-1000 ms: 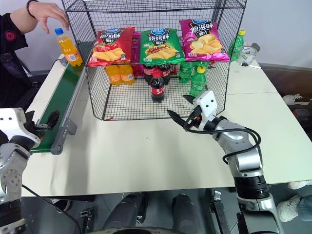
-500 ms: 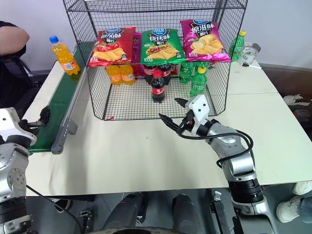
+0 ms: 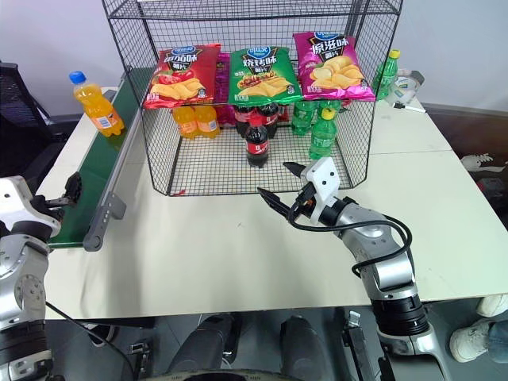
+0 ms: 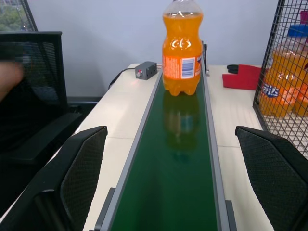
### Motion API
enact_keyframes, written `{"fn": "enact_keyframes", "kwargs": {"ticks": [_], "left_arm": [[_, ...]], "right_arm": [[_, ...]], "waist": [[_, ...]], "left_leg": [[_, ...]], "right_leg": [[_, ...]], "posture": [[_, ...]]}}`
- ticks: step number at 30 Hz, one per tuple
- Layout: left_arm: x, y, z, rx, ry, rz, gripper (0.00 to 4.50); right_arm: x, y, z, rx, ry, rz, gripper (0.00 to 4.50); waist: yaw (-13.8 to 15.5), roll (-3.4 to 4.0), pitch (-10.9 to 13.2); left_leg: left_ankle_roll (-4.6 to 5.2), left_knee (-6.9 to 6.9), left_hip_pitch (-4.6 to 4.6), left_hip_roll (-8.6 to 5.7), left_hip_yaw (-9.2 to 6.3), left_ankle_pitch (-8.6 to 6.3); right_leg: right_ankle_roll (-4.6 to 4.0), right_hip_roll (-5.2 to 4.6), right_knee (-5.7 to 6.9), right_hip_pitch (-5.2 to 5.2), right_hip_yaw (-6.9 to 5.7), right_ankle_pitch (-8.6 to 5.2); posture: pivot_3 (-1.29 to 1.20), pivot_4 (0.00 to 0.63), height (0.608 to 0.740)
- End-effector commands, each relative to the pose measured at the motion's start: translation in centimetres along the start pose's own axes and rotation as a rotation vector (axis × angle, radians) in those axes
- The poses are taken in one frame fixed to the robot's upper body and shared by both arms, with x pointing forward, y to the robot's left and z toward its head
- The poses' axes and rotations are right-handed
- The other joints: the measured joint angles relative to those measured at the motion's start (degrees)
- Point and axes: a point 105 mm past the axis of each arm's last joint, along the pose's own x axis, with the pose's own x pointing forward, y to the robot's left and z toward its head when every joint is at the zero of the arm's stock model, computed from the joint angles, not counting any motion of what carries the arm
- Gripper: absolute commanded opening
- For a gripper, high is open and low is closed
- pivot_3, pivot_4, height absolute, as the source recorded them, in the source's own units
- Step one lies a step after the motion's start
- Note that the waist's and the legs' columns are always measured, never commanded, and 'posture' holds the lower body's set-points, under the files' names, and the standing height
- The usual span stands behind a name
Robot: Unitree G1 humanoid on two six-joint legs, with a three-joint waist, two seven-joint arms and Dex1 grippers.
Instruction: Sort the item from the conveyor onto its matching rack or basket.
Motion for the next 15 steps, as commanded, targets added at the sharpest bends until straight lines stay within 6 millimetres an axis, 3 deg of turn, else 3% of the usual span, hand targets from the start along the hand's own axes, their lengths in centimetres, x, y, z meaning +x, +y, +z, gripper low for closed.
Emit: {"fn": "enact_keyframes", "kwargs": {"ticks": [1,15], "left_arm": [[0.23,0.50,1.35,0.000,-0.057,0.019,4.44],[0.19,0.46,0.99,-0.005,-0.053,0.024,4.44]], "right_arm": [[0.13,0.54,1.32,-0.022,-0.048,0.013,4.50],[0.26,0.68,1.38,-0.020,-0.047,0.017,4.50]], "waist": [[0.03,0.00,0.00],[0.00,0.00,0.00]], "left_leg": [[0.00,0.00,0.00,0.00,0.00,0.00],[0.00,0.01,0.00,0.00,0.00,0.00]], "right_leg": [[0.00,0.00,0.00,0.00,0.00,0.00],[0.00,0.00,0.01,0.01,-0.01,0.00]], "posture": [[0.00,0.150,0.740],[0.00,0.150,0.740]]}}
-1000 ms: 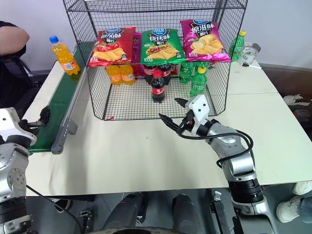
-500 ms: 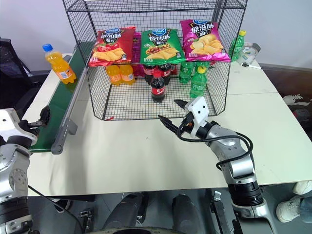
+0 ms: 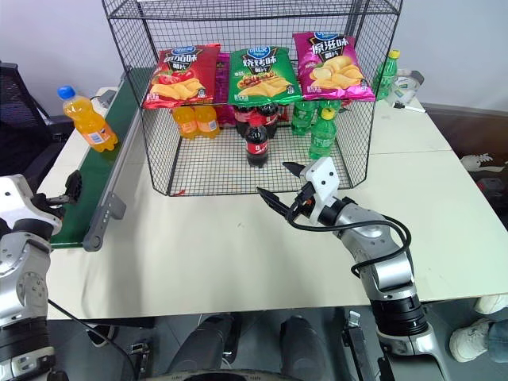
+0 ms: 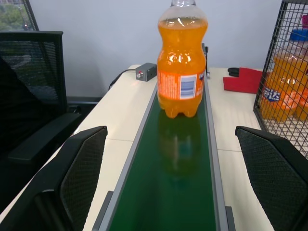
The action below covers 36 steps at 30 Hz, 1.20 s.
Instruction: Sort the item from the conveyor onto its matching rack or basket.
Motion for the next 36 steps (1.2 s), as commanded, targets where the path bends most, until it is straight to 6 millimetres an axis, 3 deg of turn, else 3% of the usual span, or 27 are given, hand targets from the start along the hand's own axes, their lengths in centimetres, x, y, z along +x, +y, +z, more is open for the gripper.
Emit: {"fn": "enact_keyframes", "kwargs": {"ticks": [1,36], "left_arm": [[-0.1,0.5,1.0,0.008,-0.047,0.017,4.44],[0.1,1.2,1.9,0.025,-0.108,0.033,4.44]], "right_arm": [[0.2,0.7,1.4,-0.024,-0.049,0.024,4.50],[0.6,2.7,1.3,-0.023,-0.038,0.123,4.50]], "waist": [[-0.01,0.00,0.00],[0.00,-0.01,-0.01]], "left_leg": [[0.00,0.00,0.00,0.00,0.00,0.00],[0.00,0.03,0.00,0.00,0.00,0.00]], "right_leg": [[0.00,0.00,0.00,0.00,0.00,0.00],[0.01,0.00,0.01,-0.01,-0.01,0.00]], "posture": [[0.00,0.150,0.740],[0.00,0.150,0.740]]}}
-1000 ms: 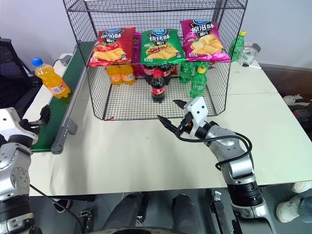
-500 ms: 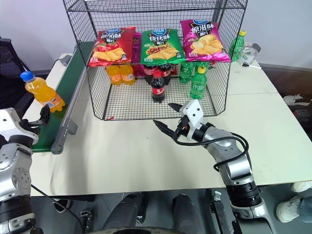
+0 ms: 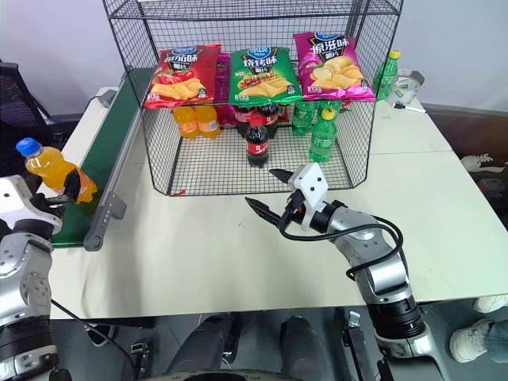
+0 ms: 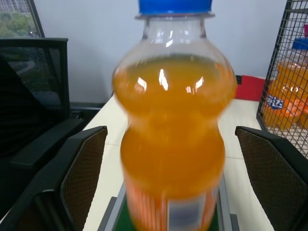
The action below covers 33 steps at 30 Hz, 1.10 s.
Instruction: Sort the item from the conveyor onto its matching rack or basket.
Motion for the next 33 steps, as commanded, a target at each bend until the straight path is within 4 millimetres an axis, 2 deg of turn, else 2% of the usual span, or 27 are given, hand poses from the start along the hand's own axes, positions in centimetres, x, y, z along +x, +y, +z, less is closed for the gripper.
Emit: {"fn": "enact_keyframes", "kwargs": {"ticks": [1,4,6,7,11,14,15,19,22,23,25,26,30,33], "left_arm": [[0.0,0.9,1.9,0.027,-0.067,0.017,4.44],[-0.1,1.0,1.9,0.019,-0.072,0.014,3.63],[-0.3,1.1,1.8,0.023,-0.071,0.017,2.64],[-0.3,1.1,1.9,0.025,-0.072,0.018,2.50],[-0.4,0.9,3.1,0.015,-0.114,0.002,2.50],[0.0,-0.8,6.1,0.012,-0.195,-0.089,2.50],[0.2,-1.8,7.2,0.008,-0.220,-0.137,2.50],[0.4,-4.8,9.6,-0.009,-0.253,-0.287,2.50],[0.0,-9.8,10.4,-0.028,-0.222,-0.529,2.50],[-0.2,-11.9,9.9,-0.029,-0.188,-0.604,2.50],[-0.1,-14.6,8.8,-0.003,-0.140,-0.668,2.50],[0.0,-15.4,8.5,0.009,-0.128,-0.677,2.50],[1.3,-18.9,4.9,-0.036,-0.050,-0.632,2.50],[2.7,-20.2,3.2,0.011,-0.045,-0.573,2.50]], "right_arm": [[0.1,0.6,1.4,-0.030,-0.046,0.020,4.50],[0.1,0.6,1.4,-0.031,-0.046,0.022,4.50],[0.1,0.6,1.4,-0.031,-0.045,0.022,4.50],[0.1,0.6,1.4,-0.031,-0.044,0.022,4.50],[0.1,0.6,1.5,-0.033,-0.044,0.023,4.50],[0.1,0.4,1.6,-0.037,-0.045,0.023,4.50],[0.1,0.4,1.7,-0.039,-0.046,0.024,4.50],[0.1,0.2,1.9,-0.046,-0.048,0.026,4.50],[0.1,0.1,2.2,-0.055,-0.055,0.029,4.50],[0.1,0.0,2.3,-0.058,-0.058,0.029,4.50],[0.0,-0.1,2.6,-0.066,-0.063,0.027,4.50],[0.0,-0.2,2.7,-0.068,-0.064,0.027,4.50],[-0.5,-1.3,3.2,-0.095,-0.067,-0.011,4.50],[-0.8,-1.7,3.2,-0.103,-0.063,-0.028,4.50]], "waist": [[0.00,0.00,0.00],[-0.01,0.00,0.00],[0.00,0.01,0.00],[0.01,0.00,-0.01],[0.03,0.00,-0.01],[0.09,-0.05,-0.01],[0.09,-0.11,-0.01],[0.17,-0.12,-0.02],[0.14,-0.12,-0.02],[0.18,-0.11,-0.02],[0.13,-0.10,-0.02],[0.03,-0.10,-0.02],[-0.14,-0.09,-0.01],[-0.11,-0.09,-0.01]], "left_leg": [[0.00,0.00,0.00,0.00,0.00,0.00],[0.00,0.00,0.00,0.00,0.00,0.00],[0.00,0.00,0.01,0.00,0.00,0.00],[0.00,0.00,0.02,0.00,0.00,0.00],[0.00,0.00,0.02,0.00,0.00,0.00],[0.00,0.01,0.01,0.00,-0.02,0.00],[0.00,0.02,0.00,0.00,-0.02,0.00],[0.00,0.09,-0.02,0.00,-0.06,0.00],[0.00,0.08,-0.01,-0.02,-0.06,0.00],[0.00,0.08,-0.01,-0.02,-0.06,0.00],[0.00,0.10,0.01,-0.04,-0.05,0.00],[0.00,0.10,0.01,-0.05,-0.05,0.00],[0.00,0.06,-0.01,-0.03,-0.02,0.01],[-0.02,0.04,-0.01,-0.01,0.00,0.03]], "right_leg": [[0.00,0.00,0.00,0.00,0.00,0.00],[0.00,0.00,0.00,0.00,0.00,0.00],[0.00,0.00,0.00,0.00,0.00,0.00],[0.00,0.00,0.00,0.01,0.00,0.00],[0.00,0.00,0.00,0.01,0.00,0.00],[0.00,0.00,0.00,0.00,-0.01,0.00],[0.00,0.00,0.00,0.00,-0.02,0.00],[-0.01,0.00,-0.01,0.01,-0.07,0.00],[-0.01,0.00,-0.01,0.03,-0.06,0.00],[-0.01,0.00,-0.01,0.04,-0.06,0.00],[0.00,0.00,0.00,0.11,-0.07,0.00],[0.00,0.00,0.00,0.23,-0.06,0.00],[0.01,0.04,0.08,0.17,-0.06,0.01],[0.01,0.07,0.14,0.14,-0.05,0.01]], "posture": [[0.00,0.150,0.740],[0.00,0.150,0.740],[0.00,0.150,0.740],[0.00,0.150,0.740],[0.00,0.150,0.740],[0.00,0.150,0.740],[0.00,0.150,0.740],[0.00,0.150,0.740],[0.00,0.150,0.740],[0.00,0.150,0.740],[0.00,0.150,0.740],[0.00,0.150,0.740],[0.00,0.150,0.740],[0.00,0.150,0.740]]}}
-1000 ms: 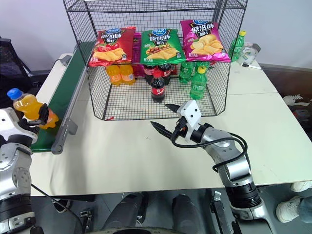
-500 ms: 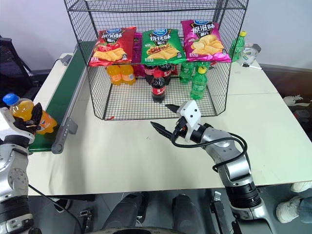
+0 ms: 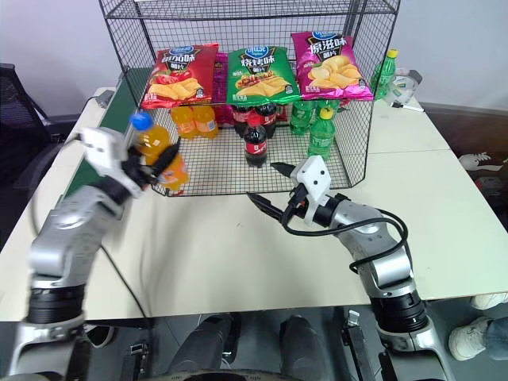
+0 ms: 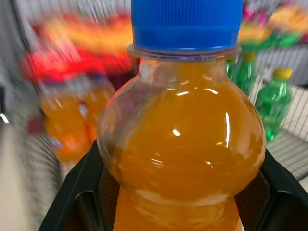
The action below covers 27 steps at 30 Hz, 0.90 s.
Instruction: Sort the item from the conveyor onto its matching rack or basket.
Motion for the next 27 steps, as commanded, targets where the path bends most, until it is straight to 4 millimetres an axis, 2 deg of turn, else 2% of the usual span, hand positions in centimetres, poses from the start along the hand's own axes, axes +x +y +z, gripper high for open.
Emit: {"fn": "enact_keyframes", "kwargs": {"ticks": [1,6,11,18,24,27], "left_arm": [[2.3,1.1,0.7,0.093,-0.078,0.119,2.50],[6.1,1.6,-0.8,0.061,-0.097,0.208,2.50],[8.4,1.8,-1.7,0.033,-0.102,0.231,2.50],[9.6,1.9,-2.4,-0.036,-0.113,0.261,2.50],[9.7,1.5,-3.5,-0.036,-0.085,0.241,2.50],[9.5,1.6,-3.7,-0.053,-0.089,0.240,3.98]], "right_arm": [[-0.3,-0.4,1.6,-0.049,-0.048,-0.016,4.50],[-0.6,-0.3,1.6,-0.052,-0.048,-0.030,4.50],[-0.9,-0.1,1.5,-0.050,-0.045,-0.046,4.50],[-1.0,0.0,1.4,-0.047,-0.043,-0.057,4.50],[-1.1,-0.2,1.4,-0.052,-0.046,-0.067,4.50],[-1.1,-0.3,1.5,-0.052,-0.046,-0.066,4.50]], "waist": [[0.12,-0.01,0.00],[0.70,-0.02,0.01],[1.35,-0.04,0.02],[1.29,-0.05,0.02],[1.26,-0.05,0.02],[1.26,-0.05,0.02]], "left_leg": [[0.00,0.00,-0.01,-0.01,0.00,0.00],[-0.01,0.12,-0.04,-0.07,-0.01,0.01],[0.01,0.15,-0.07,-0.12,0.00,0.01],[0.01,0.16,-0.07,-0.11,-0.01,0.01],[0.01,0.18,-0.07,-0.11,0.00,0.01],[0.01,0.19,-0.07,-0.11,-0.01,0.01]], "right_leg": [[0.00,0.00,0.03,-0.03,0.00,0.00],[0.02,-0.01,0.05,0.01,-0.04,0.00],[0.04,-0.02,0.03,0.00,-0.07,0.00],[0.04,0.01,0.08,-0.01,-0.10,0.01],[0.05,0.02,0.09,0.01,-0.11,0.01],[0.05,0.03,0.12,0.00,-0.11,0.01]], "posture": [[0.00,0.150,0.740],[0.00,0.150,0.740],[0.00,0.150,0.740],[0.00,0.150,0.740],[0.00,0.150,0.740],[0.00,0.150,0.740]]}}
